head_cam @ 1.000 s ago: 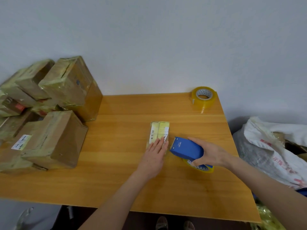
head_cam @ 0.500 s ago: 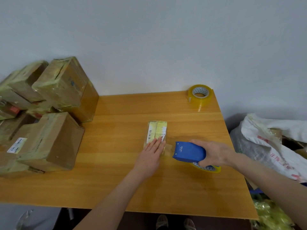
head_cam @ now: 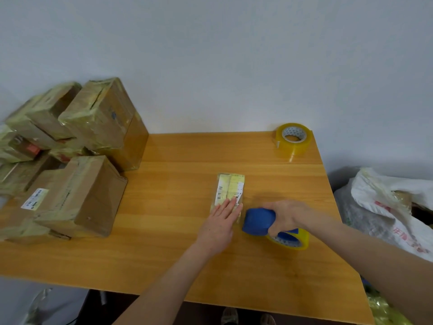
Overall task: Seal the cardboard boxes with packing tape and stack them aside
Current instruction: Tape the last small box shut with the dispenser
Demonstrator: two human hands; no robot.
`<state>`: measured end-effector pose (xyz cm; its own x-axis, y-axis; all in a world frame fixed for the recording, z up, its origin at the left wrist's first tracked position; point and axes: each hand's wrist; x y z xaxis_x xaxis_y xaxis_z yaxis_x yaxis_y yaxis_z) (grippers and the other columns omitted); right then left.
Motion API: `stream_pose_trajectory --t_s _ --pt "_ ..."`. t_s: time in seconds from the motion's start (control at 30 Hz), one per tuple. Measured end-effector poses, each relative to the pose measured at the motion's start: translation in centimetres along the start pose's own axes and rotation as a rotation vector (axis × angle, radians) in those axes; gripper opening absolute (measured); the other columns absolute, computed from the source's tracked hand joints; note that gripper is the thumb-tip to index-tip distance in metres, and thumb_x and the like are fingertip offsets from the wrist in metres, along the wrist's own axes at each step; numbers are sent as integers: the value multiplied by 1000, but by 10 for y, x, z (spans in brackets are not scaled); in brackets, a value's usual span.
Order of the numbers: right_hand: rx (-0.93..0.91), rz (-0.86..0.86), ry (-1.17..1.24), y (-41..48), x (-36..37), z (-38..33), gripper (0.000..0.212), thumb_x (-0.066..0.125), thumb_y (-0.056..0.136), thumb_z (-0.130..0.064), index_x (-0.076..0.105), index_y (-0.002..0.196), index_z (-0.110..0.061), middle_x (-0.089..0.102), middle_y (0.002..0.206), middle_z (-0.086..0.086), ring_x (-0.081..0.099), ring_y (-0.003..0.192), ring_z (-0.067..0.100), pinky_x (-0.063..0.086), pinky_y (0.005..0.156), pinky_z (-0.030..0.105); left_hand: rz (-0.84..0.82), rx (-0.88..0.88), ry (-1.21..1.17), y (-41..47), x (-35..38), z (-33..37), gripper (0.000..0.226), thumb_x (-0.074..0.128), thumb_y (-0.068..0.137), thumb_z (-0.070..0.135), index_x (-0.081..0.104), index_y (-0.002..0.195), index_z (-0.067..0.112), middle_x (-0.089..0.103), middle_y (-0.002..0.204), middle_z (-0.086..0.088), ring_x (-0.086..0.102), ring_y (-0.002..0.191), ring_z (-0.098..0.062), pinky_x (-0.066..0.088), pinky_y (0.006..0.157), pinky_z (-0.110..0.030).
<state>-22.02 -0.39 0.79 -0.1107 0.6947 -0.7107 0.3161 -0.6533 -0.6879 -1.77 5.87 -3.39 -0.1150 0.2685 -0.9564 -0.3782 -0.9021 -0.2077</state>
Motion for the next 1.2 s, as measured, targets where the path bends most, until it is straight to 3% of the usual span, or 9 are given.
stream_pose_trajectory --t_s 0.1,0.33,0.47,0.6,0.8,0.9,1.0,1.1,1.2 --pt "-40 -5 -236 9 5 -24 75 69 70 -48 41 138 -37 57 94 -4 56 86 20 44 59 28 -16 9 -21 1 -5 -5 68 35 99 8 -5 153 22 -16 159 2 -15 147 -13 -12 116 -26" --pt "-70 -16 -42 7 -1 -5 68 70 65 -46 47 128 -38 63 104 -6 60 91 19 50 67 31 0 17 -92 0 -4 -8 67 33 98 5 -2 154 21 -13 160 2 -14 147 -13 -11 116 -25" --pt "-101 -3 286 4 7 4 78 72 58 -44 48 132 -37 61 111 -7 61 95 17 54 76 35 6 22 -109 1 -7 -12 66 33 99 6 0 154 21 -11 160 4 -13 147 -12 -12 114 -23" --pt "-116 75 509 -16 1 21 68 68 50 -45 56 116 -39 64 106 -8 63 90 11 51 73 28 36 18 -157 2 -10 -13 64 33 99 5 4 154 21 -5 161 4 -8 148 -12 -10 114 -21" --pt "107 292 1017 -34 -12 64 57 74 55 -41 61 104 -15 65 97 5 62 83 21 47 69 31 140 -43 -168 -2 -5 -8 60 35 99 9 13 154 18 4 161 6 1 148 -9 -4 117 -23" --pt "211 329 1392 -26 12 65 44 75 79 -30 59 114 -6 66 94 13 61 74 26 49 64 36 205 -21 -185 2 -8 -4 53 39 98 11 28 150 18 12 160 3 15 146 -14 13 120 -33" --pt "266 339 1678 -15 31 59 35 69 86 -22 62 115 -3 64 81 9 60 65 24 52 57 34 250 -39 -247 7 -16 -2 49 44 96 8 40 145 15 19 159 -1 26 143 -18 31 113 -36" --pt "341 346 1794 1 46 53 46 74 80 -29 63 117 -6 67 101 15 64 83 30 55 80 47 322 -95 -266 6 -18 -3 47 44 95 5 44 142 13 26 156 -1 30 141 -17 33 111 -32" --pt "375 331 1851 5 54 47 33 71 84 -30 64 108 -9 67 102 14 64 86 32 54 78 45 383 -162 -289 0 -15 -6 44 45 95 4 50 137 14 33 152 2 36 137 -15 40 105 -29"
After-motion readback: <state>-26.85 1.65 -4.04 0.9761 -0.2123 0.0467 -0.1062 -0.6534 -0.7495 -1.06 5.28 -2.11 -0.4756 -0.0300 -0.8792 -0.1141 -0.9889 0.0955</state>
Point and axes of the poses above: each hand's wrist, its own y-axis towards the middle knuckle, its own x-axis out of the palm, z = x × y
